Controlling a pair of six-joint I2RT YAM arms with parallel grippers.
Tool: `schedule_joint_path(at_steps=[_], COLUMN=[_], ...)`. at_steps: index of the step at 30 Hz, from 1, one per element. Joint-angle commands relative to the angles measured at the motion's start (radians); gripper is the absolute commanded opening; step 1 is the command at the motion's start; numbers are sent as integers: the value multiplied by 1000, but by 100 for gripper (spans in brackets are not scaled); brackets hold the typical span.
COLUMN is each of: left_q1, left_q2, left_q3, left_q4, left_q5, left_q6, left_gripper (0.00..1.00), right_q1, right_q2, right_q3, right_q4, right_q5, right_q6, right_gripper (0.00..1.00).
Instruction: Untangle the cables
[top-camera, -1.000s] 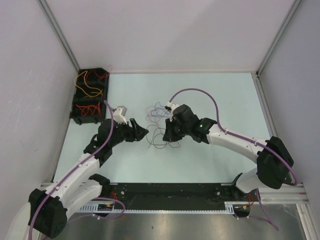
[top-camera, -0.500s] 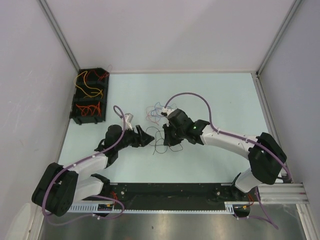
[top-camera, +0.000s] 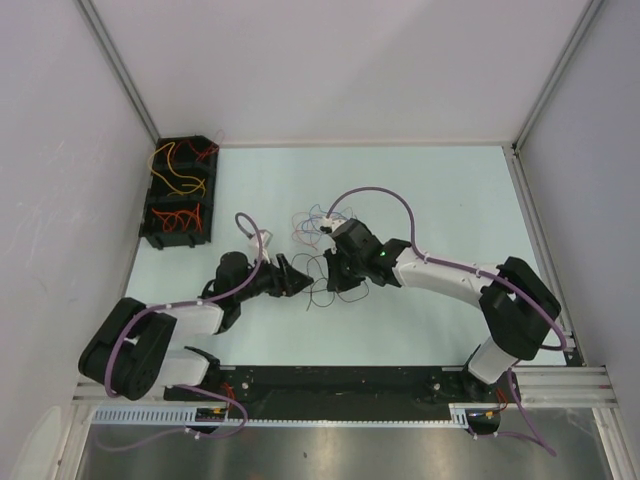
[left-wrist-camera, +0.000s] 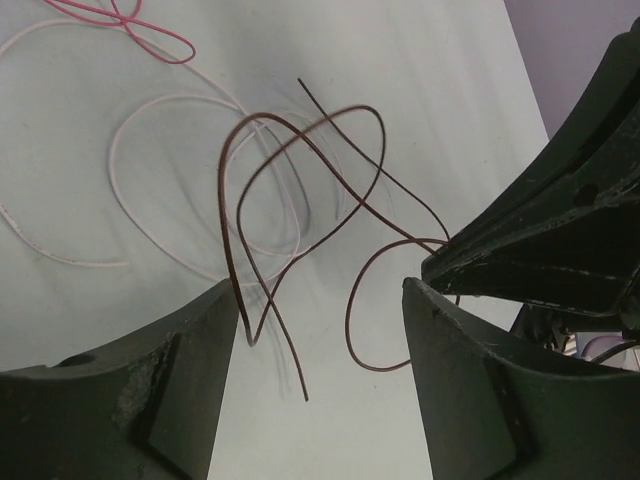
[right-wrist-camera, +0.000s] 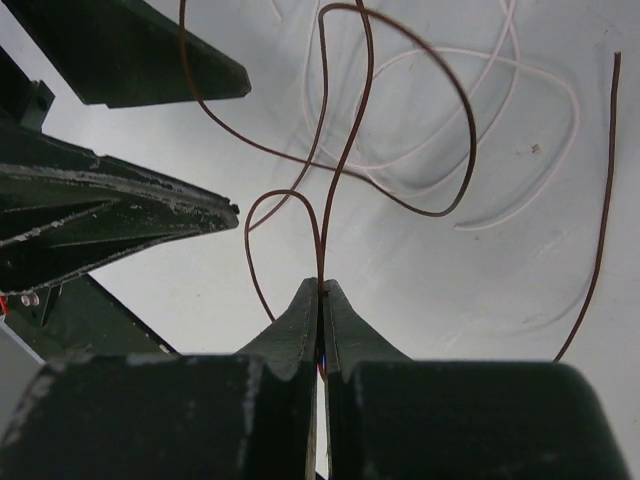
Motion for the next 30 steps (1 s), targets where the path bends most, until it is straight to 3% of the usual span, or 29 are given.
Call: schedule_joint_path(at_steps=[1, 7, 13, 16, 17, 19, 23, 25, 29, 30], left_q1=[-7, -17, -30, -34, -34, -36, -40, -40, -40, -40], left_q2=[33, 85, 145, 151, 154, 154, 130, 106, 2, -50], left_q3=[-4, -2, 1, 4, 7, 15, 28, 42, 132, 148], left_q4=[131, 163, 209, 220, 216, 209, 193, 109, -172, -224], left_q5=[40, 63, 80, 78, 78, 81, 78, 54, -64, -87], left_q6=[-7, -4, -17, -23, -23, -26, -36, -43, -18, 0], left_gripper=[71, 68, 56, 41, 30, 16, 2, 0, 1, 0], right_q1=[-12, -31, -53, -56, -56, -56, -55, -56, -59, -64], right_q2=[23, 30, 38, 46, 49, 53, 58, 58, 23, 0], right_q3=[30, 30, 30, 30, 30, 30, 30, 30, 30, 30], right_q4=[59, 97, 131, 141, 145, 149, 157, 154, 125, 108], right_q5=[-11, -32, -66, -80, -81, -84, -96, -96, -57, -43], right_q6=[-22, -25, -16, -11, -10, -5, 3, 6, 9, 9], right_gripper=[0, 0, 0, 0, 0, 0, 0, 1, 47, 53])
